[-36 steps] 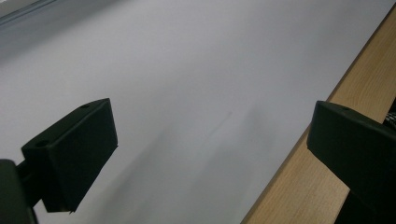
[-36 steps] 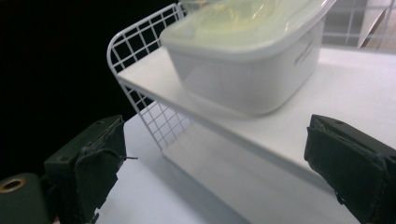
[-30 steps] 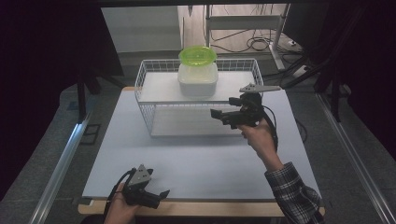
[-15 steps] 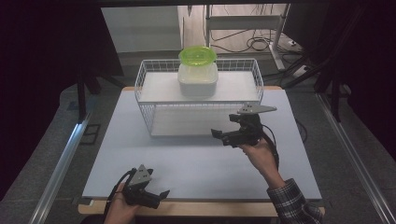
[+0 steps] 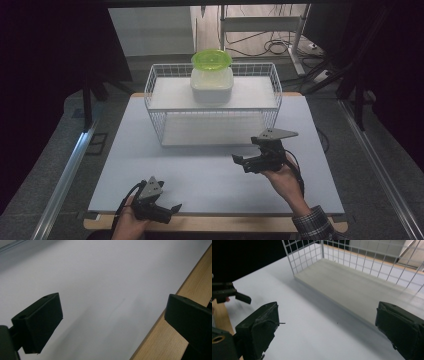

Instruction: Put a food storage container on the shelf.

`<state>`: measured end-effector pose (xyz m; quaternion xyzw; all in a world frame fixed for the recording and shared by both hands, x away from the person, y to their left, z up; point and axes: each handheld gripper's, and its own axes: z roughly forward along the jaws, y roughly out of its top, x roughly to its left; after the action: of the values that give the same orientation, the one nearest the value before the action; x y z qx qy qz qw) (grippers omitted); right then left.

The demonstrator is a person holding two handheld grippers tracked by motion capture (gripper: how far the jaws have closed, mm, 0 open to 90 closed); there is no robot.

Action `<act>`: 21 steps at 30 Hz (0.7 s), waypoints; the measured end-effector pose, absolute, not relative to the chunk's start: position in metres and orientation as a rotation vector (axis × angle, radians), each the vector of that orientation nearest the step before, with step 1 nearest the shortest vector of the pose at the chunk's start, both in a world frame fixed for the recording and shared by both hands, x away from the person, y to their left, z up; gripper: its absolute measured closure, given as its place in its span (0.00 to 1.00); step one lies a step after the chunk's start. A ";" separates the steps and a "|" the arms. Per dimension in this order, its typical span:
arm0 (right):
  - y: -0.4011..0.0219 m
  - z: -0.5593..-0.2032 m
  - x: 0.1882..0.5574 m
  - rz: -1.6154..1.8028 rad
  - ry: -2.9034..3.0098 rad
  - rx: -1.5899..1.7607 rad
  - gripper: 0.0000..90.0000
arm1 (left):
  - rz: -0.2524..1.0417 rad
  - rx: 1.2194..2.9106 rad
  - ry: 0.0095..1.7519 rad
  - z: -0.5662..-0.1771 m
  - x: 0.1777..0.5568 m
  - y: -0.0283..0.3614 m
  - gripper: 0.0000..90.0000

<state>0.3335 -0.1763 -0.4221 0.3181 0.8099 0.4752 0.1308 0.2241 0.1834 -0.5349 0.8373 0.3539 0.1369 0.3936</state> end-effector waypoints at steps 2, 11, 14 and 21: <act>-0.179 -0.427 0.332 1.367 2.361 0.925 0.06 | 0.348 2.125 0.898 -0.535 0.224 0.183 0.02; -0.193 -0.446 0.323 1.310 2.367 0.949 0.06 | 0.345 2.121 0.901 -0.535 0.224 0.183 0.02; -0.197 -0.452 0.319 1.276 2.370 0.939 0.06 | 0.345 2.119 0.901 -0.535 0.224 0.183 0.02; -0.206 -0.466 0.311 1.214 2.386 0.927 0.06 | 0.343 2.120 0.901 -0.535 0.224 0.183 0.02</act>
<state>0.3114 -0.2055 -0.4665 0.3232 0.8322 0.4235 0.1538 0.2241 0.1833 -0.5350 0.8361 0.3554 0.1352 0.3954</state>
